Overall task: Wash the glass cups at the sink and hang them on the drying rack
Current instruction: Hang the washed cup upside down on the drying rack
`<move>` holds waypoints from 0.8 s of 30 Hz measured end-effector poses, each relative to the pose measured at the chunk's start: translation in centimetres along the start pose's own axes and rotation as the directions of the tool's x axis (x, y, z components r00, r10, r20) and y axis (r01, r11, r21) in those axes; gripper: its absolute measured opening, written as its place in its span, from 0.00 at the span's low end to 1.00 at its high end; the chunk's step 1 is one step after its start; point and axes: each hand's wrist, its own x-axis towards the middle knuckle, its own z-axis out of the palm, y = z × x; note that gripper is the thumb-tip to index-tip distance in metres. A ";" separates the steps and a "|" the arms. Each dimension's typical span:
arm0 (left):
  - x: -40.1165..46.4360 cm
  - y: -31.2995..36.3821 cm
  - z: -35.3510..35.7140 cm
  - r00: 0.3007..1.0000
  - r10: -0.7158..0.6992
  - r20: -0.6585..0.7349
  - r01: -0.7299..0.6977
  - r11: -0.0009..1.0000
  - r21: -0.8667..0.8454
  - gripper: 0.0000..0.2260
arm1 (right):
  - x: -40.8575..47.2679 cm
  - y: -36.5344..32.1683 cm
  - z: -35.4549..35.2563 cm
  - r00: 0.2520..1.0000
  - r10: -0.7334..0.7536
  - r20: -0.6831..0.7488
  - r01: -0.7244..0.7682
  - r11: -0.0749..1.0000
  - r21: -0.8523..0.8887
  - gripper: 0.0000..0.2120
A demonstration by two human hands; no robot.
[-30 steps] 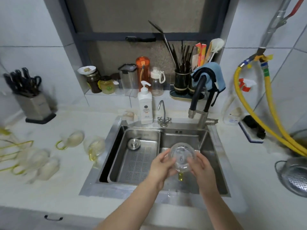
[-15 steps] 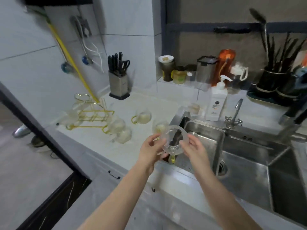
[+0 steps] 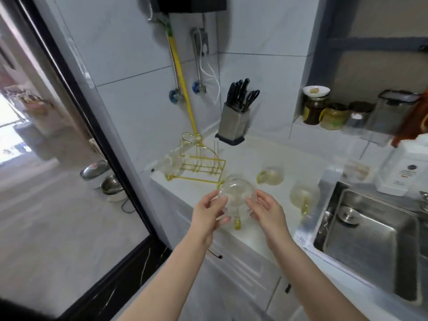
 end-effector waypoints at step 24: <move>16.8 6.4 -8.8 0.931 -0.023 -0.363 -0.011 0.996 -0.090 0.16 | 17.7 1.5 15.7 0.969 0.100 0.224 -0.093 0.995 -0.040 0.12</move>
